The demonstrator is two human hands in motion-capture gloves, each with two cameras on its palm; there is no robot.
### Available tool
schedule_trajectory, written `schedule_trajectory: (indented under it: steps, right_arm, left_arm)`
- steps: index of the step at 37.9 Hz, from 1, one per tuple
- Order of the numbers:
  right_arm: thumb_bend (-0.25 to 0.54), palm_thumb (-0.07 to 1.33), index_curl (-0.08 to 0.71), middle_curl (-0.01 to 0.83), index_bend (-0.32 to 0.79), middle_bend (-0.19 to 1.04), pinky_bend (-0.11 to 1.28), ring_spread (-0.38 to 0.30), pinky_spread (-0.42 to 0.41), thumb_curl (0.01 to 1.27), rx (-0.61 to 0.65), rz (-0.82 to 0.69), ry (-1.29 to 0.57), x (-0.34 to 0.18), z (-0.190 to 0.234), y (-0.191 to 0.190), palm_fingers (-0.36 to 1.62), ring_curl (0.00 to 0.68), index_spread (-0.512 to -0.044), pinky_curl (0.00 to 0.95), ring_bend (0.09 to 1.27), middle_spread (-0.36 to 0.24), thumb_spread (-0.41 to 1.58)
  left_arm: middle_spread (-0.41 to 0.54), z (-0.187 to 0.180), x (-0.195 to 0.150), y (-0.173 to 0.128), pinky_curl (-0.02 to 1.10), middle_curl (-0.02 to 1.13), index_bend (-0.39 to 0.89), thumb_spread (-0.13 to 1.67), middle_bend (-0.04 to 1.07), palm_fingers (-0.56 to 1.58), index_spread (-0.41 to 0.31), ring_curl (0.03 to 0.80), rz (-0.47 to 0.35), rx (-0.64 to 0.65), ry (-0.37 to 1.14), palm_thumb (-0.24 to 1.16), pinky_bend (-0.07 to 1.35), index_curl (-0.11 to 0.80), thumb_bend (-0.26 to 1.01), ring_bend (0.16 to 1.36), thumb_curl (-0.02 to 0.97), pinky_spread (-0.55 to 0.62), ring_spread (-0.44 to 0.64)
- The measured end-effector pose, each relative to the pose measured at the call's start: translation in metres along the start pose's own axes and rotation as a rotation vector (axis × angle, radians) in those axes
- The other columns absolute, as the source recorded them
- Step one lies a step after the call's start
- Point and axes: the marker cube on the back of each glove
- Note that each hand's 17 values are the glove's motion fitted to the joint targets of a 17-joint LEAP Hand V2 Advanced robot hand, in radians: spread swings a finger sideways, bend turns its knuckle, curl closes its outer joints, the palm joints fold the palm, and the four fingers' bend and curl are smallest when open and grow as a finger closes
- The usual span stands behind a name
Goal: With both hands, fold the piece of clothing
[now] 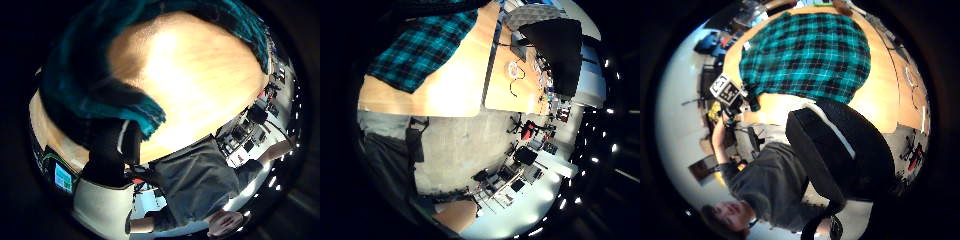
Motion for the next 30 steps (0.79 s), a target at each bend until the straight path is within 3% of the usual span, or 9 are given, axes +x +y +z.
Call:
schedule_trajectory:
  steps: [4, 6, 9, 10, 11, 13, 18, 24, 30]
  right_arm:
    - [-0.001, 0.34, 0.156, 0.334, 0.11, 0.26, 0.61, 0.044, 0.191, 0.17, -0.02, -0.01, -0.008, -0.002, 0.006, 0.0, 0.24, 0.296, -0.366, 0.33, 0.52, -0.022, 1.26]
    - [-0.006, 0.34, 0.159, 0.337, 0.11, 0.26, 0.61, 0.044, 0.191, 0.17, -0.035, -0.025, -0.017, -0.004, 0.01, 0.0, 0.24, 0.298, -0.366, 0.331, 0.52, -0.022, 1.26]
    - [-0.01, 0.34, 0.162, 0.342, 0.11, 0.26, 0.6, 0.044, 0.191, 0.17, -0.056, -0.039, -0.025, -0.006, 0.015, 0.001, 0.24, 0.301, -0.365, 0.333, 0.52, -0.022, 1.26]
    - [-0.011, 0.34, 0.162, 0.342, 0.11, 0.25, 0.6, 0.044, 0.192, 0.17, -0.061, -0.041, -0.026, -0.007, 0.017, 0.001, 0.24, 0.301, -0.365, 0.334, 0.52, -0.022, 1.26]
    - [-0.011, 0.34, 0.163, 0.346, 0.11, 0.26, 0.6, 0.044, 0.191, 0.17, -0.064, -0.043, -0.027, -0.008, 0.018, 0.002, 0.25, 0.303, -0.366, 0.333, 0.53, -0.022, 1.26]
    - [-0.013, 0.34, 0.164, 0.352, 0.11, 0.27, 0.59, 0.044, 0.192, 0.18, -0.069, -0.052, -0.032, -0.011, 0.02, 0.003, 0.26, 0.302, -0.366, 0.332, 0.52, -0.025, 1.26]
    - [-0.013, 0.34, 0.17, 0.361, 0.12, 0.28, 0.57, 0.038, 0.188, 0.18, -0.091, -0.101, -0.055, -0.022, 0.036, -0.002, 0.29, 0.307, -0.361, 0.331, 0.52, -0.025, 1.26]
    - [-0.014, 0.35, 0.199, 0.39, 0.13, 0.37, 0.49, -0.002, 0.133, 0.19, -0.112, -0.132, -0.025, -0.036, 0.068, -0.022, 0.55, 0.319, -0.273, 0.307, 0.57, -0.029, 1.23]
    - [-0.005, 0.39, 0.22, 0.405, 0.13, 0.36, 0.47, -0.048, 0.075, 0.21, -0.138, -0.148, 0.042, -0.053, 0.101, -0.042, 0.66, 0.35, -0.238, 0.314, 0.6, -0.054, 1.21]
  left_arm:
    - [0.057, -0.019, 0.007, 0.008, 0.38, 0.27, 0.12, 1.0, 0.23, 0.49, 0.022, 0.311, 0.115, 0.192, 0.03, 0.39, 0.85, 0.107, 0.05, 0.79, 0.303, -0.19, -0.04]
    - [-0.027, -0.028, 0.005, 0.007, 0.37, 0.29, 0.21, 1.03, 0.28, 0.78, -0.052, 0.297, 0.116, 0.251, 0.055, 0.46, 0.85, 0.15, 0.09, 0.74, 0.325, -0.25, -0.13]
    - [-0.109, -0.037, 0.0, 0.001, 0.37, 0.32, 0.23, 1.03, 0.32, 1.0, -0.117, 0.293, 0.086, 0.304, 0.07, 0.56, 0.82, 0.195, 0.12, 0.68, 0.36, -0.31, -0.21]
    - [-0.103, -0.038, -0.001, 0.001, 0.36, 0.3, 0.16, 1.04, 0.25, 0.85, -0.105, 0.292, 0.082, 0.297, 0.077, 0.5, 0.8, 0.181, 0.08, 0.68, 0.343, -0.3, -0.2]
    - [-0.147, -0.039, -0.001, 0.001, 0.39, 0.36, 0.25, 1.0, 0.36, 1.1, -0.15, 0.312, 0.08, 0.282, 0.085, 0.63, 0.81, 0.222, 0.13, 0.66, 0.384, -0.34, -0.25]
    - [-0.186, -0.041, -0.002, 0.001, 0.38, 0.36, 0.25, 0.97, 0.37, 1.18, -0.182, 0.307, 0.077, 0.261, 0.1, 0.67, 0.78, 0.24, 0.14, 0.62, 0.409, -0.37, -0.28]
    - [-0.246, -0.055, -0.003, 0.001, 0.4, 0.42, 0.25, 0.91, 0.4, 1.22, -0.231, 0.343, 0.115, 0.289, 0.125, 0.73, 0.75, 0.288, 0.12, 0.61, 0.452, -0.39, -0.32]
    - [-0.279, -0.082, -0.01, 0.005, 0.41, 0.45, 0.24, 0.89, 0.41, 1.23, -0.257, 0.371, 0.09, 0.378, 0.099, 0.78, 0.7, 0.332, 0.1, 0.61, 0.494, -0.39, -0.34]
    - [-0.294, -0.103, -0.005, 0.021, 0.41, 0.47, 0.22, 0.88, 0.4, 1.23, -0.272, 0.391, 0.162, 0.33, 0.146, 0.8, 0.68, 0.365, 0.07, 0.6, 0.528, -0.4, -0.35]
